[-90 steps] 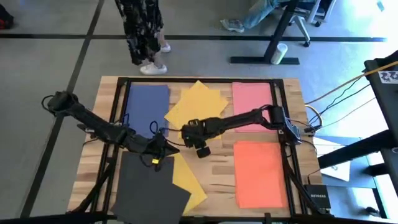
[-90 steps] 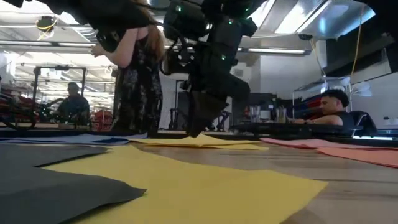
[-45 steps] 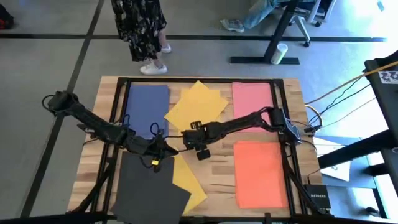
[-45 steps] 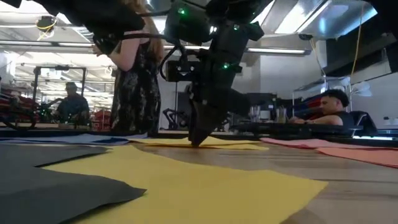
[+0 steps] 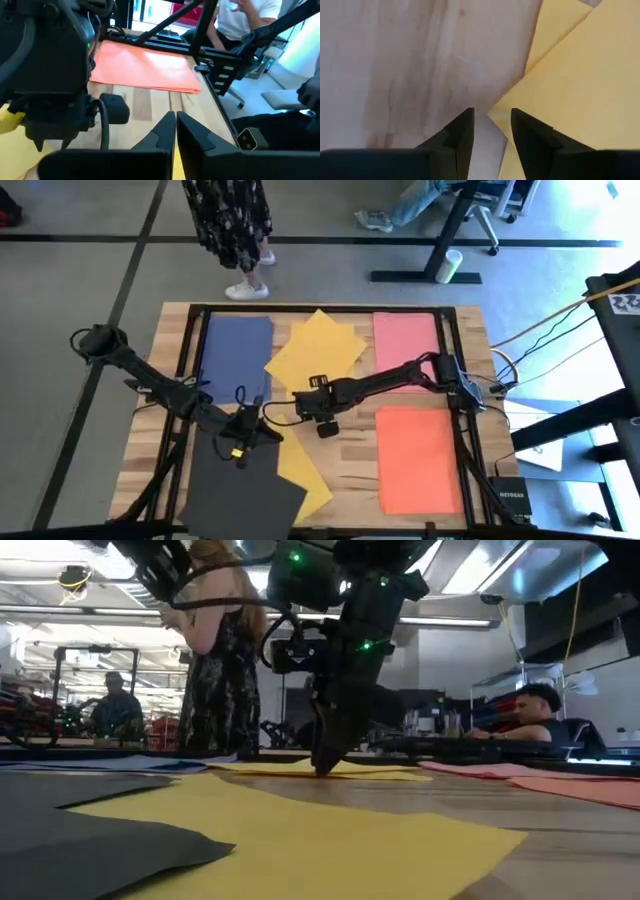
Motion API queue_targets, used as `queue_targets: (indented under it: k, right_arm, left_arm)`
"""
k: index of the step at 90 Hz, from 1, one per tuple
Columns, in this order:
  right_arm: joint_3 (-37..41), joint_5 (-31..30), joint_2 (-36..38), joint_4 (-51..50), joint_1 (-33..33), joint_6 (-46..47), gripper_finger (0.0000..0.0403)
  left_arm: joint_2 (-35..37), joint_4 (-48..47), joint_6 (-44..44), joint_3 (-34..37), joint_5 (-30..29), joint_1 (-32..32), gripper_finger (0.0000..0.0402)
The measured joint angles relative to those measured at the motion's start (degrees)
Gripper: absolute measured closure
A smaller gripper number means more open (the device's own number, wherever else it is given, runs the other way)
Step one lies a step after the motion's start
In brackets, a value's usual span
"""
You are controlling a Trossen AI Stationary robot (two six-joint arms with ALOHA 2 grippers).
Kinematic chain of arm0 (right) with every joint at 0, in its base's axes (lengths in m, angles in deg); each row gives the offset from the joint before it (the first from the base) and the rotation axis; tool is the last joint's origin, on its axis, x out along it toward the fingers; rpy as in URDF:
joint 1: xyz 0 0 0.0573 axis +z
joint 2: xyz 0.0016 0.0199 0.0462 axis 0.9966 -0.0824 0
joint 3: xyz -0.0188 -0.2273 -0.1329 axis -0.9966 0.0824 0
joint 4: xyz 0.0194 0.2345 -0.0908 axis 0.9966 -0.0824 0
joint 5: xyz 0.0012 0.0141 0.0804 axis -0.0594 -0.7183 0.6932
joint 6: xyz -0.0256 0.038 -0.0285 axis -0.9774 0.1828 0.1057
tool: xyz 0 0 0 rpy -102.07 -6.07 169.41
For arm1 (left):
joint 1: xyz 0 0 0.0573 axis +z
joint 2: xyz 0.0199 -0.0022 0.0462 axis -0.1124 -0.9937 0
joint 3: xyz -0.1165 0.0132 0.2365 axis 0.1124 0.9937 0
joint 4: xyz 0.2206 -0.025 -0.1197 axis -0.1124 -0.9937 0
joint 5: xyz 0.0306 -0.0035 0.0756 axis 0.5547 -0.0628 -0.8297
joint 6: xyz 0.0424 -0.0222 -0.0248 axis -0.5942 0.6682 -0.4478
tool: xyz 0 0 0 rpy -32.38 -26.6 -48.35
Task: Organize paper
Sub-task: Stack the yellow paper on top of the top yellow paper
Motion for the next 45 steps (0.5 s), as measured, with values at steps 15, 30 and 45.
queue_targets:
  k: [15,30,45]
  right_arm:
    - [-0.1,-1.9,-0.9,0.7,0.1,1.2,0.0285]
    - [0.3,-3.0,-1.0,1.0,0.1,1.8,0.0344]
    - [0.4,-5.4,-1.2,0.7,0.7,1.4,0.0392]
  left_arm:
    - [0.0,-0.3,0.0,0.0,0.0,0.0,0.0402]
    - [0.0,-0.5,0.3,0.0,0.0,0.0,0.0402]
    - [0.0,-0.4,0.6,0.0,0.0,0.0,0.0402]
